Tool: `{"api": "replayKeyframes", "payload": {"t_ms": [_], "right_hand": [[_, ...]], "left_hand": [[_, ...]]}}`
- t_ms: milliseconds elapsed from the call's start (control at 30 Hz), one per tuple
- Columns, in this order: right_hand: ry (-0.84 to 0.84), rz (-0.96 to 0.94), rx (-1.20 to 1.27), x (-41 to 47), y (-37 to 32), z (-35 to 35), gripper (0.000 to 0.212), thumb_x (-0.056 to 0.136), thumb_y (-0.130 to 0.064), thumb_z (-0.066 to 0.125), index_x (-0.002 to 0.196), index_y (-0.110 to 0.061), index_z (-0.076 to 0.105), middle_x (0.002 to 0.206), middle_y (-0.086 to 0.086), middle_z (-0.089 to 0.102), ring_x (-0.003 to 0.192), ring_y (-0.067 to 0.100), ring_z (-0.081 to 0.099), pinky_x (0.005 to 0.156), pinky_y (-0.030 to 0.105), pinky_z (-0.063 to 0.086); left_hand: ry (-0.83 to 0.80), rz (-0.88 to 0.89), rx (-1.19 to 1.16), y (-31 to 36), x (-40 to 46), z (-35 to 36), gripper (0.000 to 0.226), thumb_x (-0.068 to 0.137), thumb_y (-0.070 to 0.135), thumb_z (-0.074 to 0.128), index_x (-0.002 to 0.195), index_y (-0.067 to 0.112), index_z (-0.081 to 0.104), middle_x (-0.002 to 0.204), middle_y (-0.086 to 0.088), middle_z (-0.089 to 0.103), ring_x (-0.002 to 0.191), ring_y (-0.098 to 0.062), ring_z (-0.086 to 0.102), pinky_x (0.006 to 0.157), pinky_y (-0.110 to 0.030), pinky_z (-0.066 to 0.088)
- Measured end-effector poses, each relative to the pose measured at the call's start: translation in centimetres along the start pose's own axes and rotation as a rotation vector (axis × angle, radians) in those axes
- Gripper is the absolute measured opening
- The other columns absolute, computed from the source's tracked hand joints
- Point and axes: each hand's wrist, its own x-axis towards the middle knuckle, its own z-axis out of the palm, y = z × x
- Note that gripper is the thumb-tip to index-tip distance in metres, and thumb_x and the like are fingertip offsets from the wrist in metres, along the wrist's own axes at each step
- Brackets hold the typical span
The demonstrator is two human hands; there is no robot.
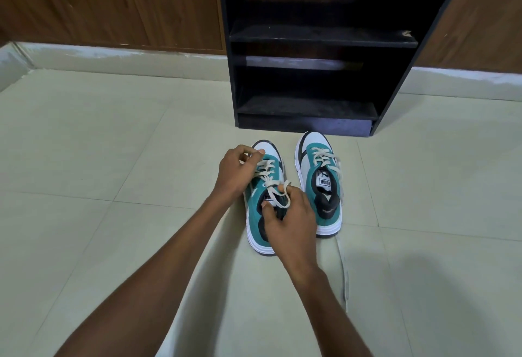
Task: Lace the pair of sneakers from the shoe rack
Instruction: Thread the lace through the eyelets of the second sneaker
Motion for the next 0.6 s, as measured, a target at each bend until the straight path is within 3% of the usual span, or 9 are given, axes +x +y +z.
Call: {"api": "replayKeyframes", "payload": {"t_ms": [100, 200, 333, 467, 600], "right_hand": [[-0.022, 0.020, -0.044, 0.9, -1.1, 0.3, 0.039, 0.087, -0.020, 0.067, 0.124, -0.011, 0.062, 0.121, 0.007, 0.068, 0.114, 0.027, 0.060, 0.096, 0.030, 0.044], [-0.093, 0.062, 0.017, 1.6, -2.1, 0.7, 0.031, 0.083, -0.025, 0.071, 0.112, -0.015, 0.064, 0.110, 0.005, 0.073, 0.103, 0.027, 0.066, 0.092, 0.035, 0.052], [-0.132, 0.118, 0.088, 2.7, -3.0, -0.7, 0.023, 0.082, -0.029, 0.076, 0.095, -0.016, 0.062, 0.092, -0.002, 0.073, 0.087, 0.018, 0.069, 0.082, 0.032, 0.054], [0.003, 0.039, 0.020, 3.7, -3.5, -4.2, 0.017, 0.084, -0.032, 0.075, 0.081, -0.020, 0.063, 0.077, -0.006, 0.071, 0.075, 0.012, 0.067, 0.072, 0.024, 0.051], [0.214, -0.005, -0.131, 5.0, -2.1, -7.2, 0.009, 0.086, -0.024, 0.067, 0.080, -0.018, 0.063, 0.082, 0.002, 0.072, 0.080, 0.023, 0.066, 0.077, 0.033, 0.051]], "left_hand": [[-0.001, -0.041, 0.006, -0.4, -0.7, -1.1, 0.019, 0.092, 0.036, 0.064, 0.099, 0.020, 0.072, 0.107, -0.001, 0.069, 0.095, -0.013, 0.065, 0.076, -0.023, 0.050], [0.041, -0.044, 0.037, -0.3, -1.0, -2.4, 0.018, 0.093, 0.030, 0.063, 0.099, 0.017, 0.073, 0.104, -0.003, 0.072, 0.097, -0.019, 0.068, 0.081, -0.028, 0.052], [0.128, -0.044, 0.355, 1.1, -1.8, -3.1, 0.020, 0.092, 0.034, 0.055, 0.101, 0.023, 0.069, 0.109, -0.003, 0.068, 0.109, -0.028, 0.061, 0.089, -0.038, 0.050], [0.193, 0.128, 0.565, 3.7, -3.1, -1.7, 0.023, 0.093, 0.032, 0.052, 0.107, 0.024, 0.069, 0.118, -0.004, 0.062, 0.120, -0.033, 0.046, 0.095, -0.042, 0.037], [0.081, 0.280, 0.365, 5.6, -4.0, 1.8, 0.015, 0.088, 0.027, 0.056, 0.095, 0.026, 0.070, 0.106, 0.003, 0.069, 0.109, -0.026, 0.057, 0.092, -0.034, 0.041]]}}
